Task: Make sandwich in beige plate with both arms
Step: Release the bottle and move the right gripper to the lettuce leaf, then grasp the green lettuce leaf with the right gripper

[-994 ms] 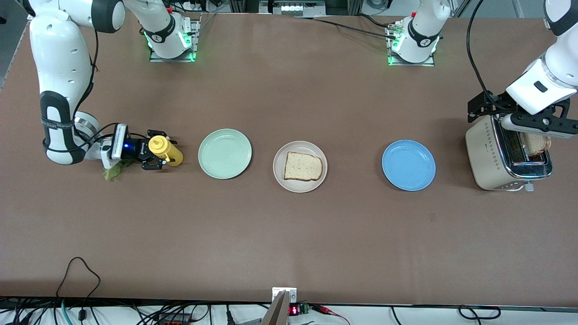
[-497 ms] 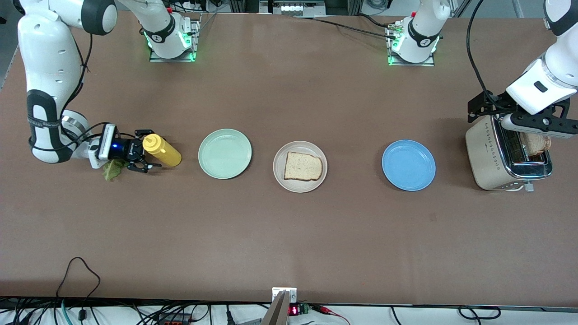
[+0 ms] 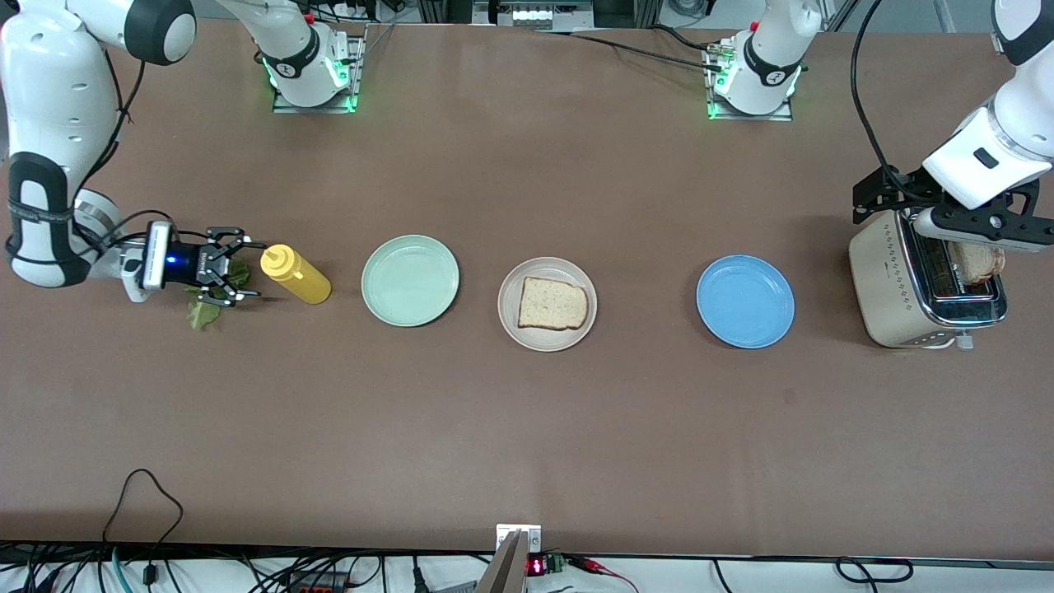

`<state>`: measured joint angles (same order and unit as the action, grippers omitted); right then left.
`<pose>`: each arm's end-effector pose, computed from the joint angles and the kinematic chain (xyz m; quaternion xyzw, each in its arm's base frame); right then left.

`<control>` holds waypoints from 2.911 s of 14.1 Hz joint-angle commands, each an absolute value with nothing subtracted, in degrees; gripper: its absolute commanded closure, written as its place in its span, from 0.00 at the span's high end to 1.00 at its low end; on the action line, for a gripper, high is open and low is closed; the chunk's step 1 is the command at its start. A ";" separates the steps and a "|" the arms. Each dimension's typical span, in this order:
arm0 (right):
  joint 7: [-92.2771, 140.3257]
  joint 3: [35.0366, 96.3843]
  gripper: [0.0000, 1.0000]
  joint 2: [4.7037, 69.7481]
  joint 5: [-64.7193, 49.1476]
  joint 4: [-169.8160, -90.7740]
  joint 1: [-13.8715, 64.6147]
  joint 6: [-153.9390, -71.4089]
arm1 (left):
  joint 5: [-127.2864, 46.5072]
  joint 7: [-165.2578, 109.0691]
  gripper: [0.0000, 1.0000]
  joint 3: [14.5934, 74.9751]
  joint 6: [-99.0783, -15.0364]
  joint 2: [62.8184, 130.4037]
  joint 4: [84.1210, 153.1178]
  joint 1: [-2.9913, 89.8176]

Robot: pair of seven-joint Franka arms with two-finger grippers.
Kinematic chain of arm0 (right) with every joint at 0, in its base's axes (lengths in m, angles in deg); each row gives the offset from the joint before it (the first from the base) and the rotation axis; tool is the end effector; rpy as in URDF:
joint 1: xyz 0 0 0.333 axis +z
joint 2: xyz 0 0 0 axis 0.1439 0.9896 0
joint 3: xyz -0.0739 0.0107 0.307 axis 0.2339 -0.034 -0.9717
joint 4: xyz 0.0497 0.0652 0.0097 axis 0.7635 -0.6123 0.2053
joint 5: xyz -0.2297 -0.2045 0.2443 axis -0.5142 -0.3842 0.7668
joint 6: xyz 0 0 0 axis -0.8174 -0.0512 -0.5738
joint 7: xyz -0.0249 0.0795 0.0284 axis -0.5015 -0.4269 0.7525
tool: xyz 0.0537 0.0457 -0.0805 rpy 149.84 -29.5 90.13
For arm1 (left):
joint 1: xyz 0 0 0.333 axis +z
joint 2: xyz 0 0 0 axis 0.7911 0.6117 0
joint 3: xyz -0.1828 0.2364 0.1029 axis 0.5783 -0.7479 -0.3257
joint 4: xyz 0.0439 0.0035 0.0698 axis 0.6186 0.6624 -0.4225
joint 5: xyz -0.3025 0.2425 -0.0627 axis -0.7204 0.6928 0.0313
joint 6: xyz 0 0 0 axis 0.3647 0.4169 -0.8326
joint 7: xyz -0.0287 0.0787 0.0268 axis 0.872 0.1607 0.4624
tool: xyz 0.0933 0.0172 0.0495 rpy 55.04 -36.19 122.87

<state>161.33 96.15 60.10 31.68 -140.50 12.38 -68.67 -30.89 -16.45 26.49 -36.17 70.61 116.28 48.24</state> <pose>0.5106 -0.1603 0.1353 -0.6365 -0.4662 -0.3712 0.4897 0.5566 -0.0380 0.5777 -0.9967 0.0805 0.0071 0.0044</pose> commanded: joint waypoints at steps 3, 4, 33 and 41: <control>148.22 117.07 1.00 58.76 29.90 -140.70 29.50 -70.52 | -29.73 -16.99 1.00 26.37 -35.17 70.02 115.94 47.81; 144.89 122.09 1.00 58.94 29.55 -140.70 33.98 -71.92 | -29.73 -16.99 1.00 26.37 -35.17 69.94 115.94 47.81; 69.61 123.47 0.90 67.20 9.24 -145.27 55.31 -124.92 | -29.73 -16.90 1.00 26.37 -35.17 70.02 115.94 47.81; 69.71 122.13 0.00 66.76 10.83 -144.83 55.20 -125.37 | -29.73 -16.90 1.00 26.37 -35.17 69.93 115.94 47.89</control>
